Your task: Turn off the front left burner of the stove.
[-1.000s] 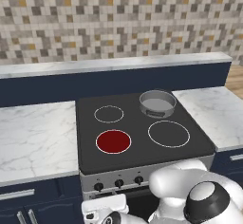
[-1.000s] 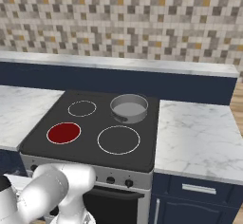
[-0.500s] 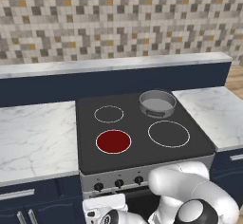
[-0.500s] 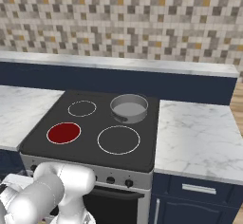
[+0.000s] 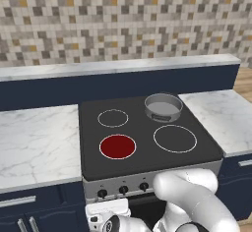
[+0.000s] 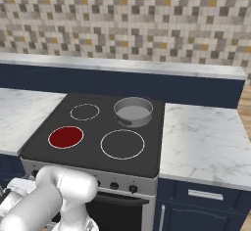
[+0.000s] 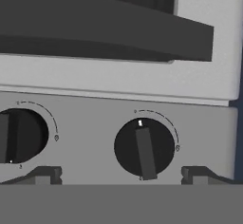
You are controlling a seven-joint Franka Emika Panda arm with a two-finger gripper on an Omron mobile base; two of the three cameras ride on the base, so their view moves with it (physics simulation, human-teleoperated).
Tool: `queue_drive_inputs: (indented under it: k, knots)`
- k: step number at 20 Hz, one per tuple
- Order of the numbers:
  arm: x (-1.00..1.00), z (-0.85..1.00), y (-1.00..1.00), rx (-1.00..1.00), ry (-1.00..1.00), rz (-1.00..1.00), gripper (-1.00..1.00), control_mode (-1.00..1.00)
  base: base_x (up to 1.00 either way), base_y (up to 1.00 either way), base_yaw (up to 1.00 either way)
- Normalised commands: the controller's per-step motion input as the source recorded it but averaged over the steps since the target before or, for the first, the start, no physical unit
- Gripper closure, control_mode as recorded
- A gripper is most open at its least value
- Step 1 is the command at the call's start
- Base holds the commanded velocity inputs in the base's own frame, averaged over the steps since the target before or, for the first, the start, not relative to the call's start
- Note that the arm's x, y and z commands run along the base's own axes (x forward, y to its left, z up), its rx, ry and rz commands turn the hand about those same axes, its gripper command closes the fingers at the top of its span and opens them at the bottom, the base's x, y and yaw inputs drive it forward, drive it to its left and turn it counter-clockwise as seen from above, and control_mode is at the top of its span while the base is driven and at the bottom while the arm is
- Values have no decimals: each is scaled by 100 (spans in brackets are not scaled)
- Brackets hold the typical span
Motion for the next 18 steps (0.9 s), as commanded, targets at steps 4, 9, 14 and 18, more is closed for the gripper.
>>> queue_drive_inputs:
  k: [4,9,14,18]
  knots:
    - [9,-8,13,0,-3,0,-100,-100,0,0,0]
    - [8,-6,17,0,-2,0,-100,-100,0,0,0]
    - [4,-1,6,0,-2,0,-100,-100,0,0,0]
    - [0,0,0,0,-5,0,-100,-100,0,0,0]
